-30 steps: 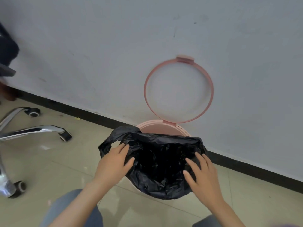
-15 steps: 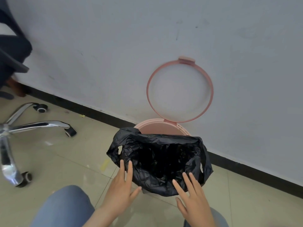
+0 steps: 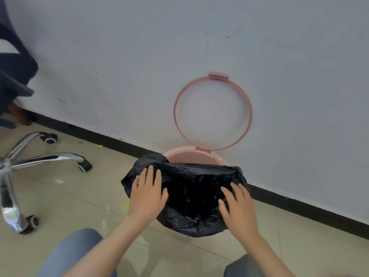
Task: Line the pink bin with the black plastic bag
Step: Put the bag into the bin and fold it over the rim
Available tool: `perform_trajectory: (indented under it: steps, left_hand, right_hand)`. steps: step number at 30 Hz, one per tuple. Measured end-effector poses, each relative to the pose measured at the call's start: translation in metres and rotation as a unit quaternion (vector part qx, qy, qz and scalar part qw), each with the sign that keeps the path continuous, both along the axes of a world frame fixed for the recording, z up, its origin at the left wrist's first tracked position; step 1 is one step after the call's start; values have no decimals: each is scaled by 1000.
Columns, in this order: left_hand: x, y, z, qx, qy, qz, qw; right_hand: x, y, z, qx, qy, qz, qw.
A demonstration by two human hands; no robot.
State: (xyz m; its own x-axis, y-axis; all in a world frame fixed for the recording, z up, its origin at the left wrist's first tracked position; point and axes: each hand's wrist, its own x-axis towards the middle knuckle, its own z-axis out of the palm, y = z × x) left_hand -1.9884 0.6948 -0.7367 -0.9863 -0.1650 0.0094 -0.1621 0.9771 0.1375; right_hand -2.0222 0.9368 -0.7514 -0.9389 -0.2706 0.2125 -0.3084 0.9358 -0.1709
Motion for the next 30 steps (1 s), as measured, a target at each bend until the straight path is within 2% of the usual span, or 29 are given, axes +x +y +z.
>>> perform_trajectory:
  steps: [2, 6, 13, 17, 22, 30]
  left_hand:
    - [-18, -2, -6, 7, 18, -7, 1000]
    - [-44, -12, -20, -9, -18, -23, 1000]
    - [-84, -20, -31, -11, -74, -43, 996]
    - [-102, -22, -35, -10, -64, -59, 996]
    - [-110, -23, -44, 64, -35, -59, 996]
    - [-65, -23, -45, 150, -10, -5, 989]
  right_hand:
    - [-18, -4, 2, 11, -46, -34, 998]
    - [-49, 1, -4, 3, -153, -61, 986]
    - [-78, -9, -11, -59, -222, -59, 971]
    - [-91, -13, -15, -77, -240, -81, 964]
    - [-96, -11, -24, -29, -228, -86, 970]
    - [-78, -6, -22, -39, -267, -43, 962]
